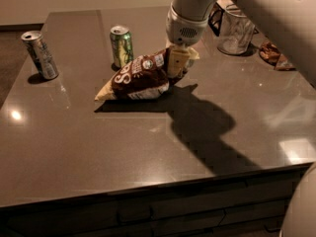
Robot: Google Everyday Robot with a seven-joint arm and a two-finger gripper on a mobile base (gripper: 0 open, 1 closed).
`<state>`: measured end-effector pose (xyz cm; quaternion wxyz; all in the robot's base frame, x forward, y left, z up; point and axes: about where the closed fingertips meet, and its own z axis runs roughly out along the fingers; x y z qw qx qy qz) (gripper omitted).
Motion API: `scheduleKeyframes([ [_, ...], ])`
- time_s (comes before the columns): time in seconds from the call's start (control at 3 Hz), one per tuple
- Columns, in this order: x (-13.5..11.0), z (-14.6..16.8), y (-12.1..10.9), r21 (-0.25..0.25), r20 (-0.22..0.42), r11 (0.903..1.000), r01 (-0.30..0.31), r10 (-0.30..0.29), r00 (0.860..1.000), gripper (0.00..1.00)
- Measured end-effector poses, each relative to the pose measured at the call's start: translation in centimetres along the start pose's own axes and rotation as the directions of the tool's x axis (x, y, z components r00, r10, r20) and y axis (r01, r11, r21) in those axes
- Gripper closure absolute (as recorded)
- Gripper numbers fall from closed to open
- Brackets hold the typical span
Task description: Move brown chip bag near green can
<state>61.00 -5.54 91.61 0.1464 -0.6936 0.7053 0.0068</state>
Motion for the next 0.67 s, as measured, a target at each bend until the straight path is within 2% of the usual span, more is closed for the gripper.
scheduleKeyframes([
  [0.33,-0.15,0.20,-0.15,0.004,0.003,1.0000,0.001,-0.001,1.000,0.00],
  [0.67,-0.16,0.20,-0.15,0.004,0.003,1.0000,0.001,-0.001,1.000,0.00],
])
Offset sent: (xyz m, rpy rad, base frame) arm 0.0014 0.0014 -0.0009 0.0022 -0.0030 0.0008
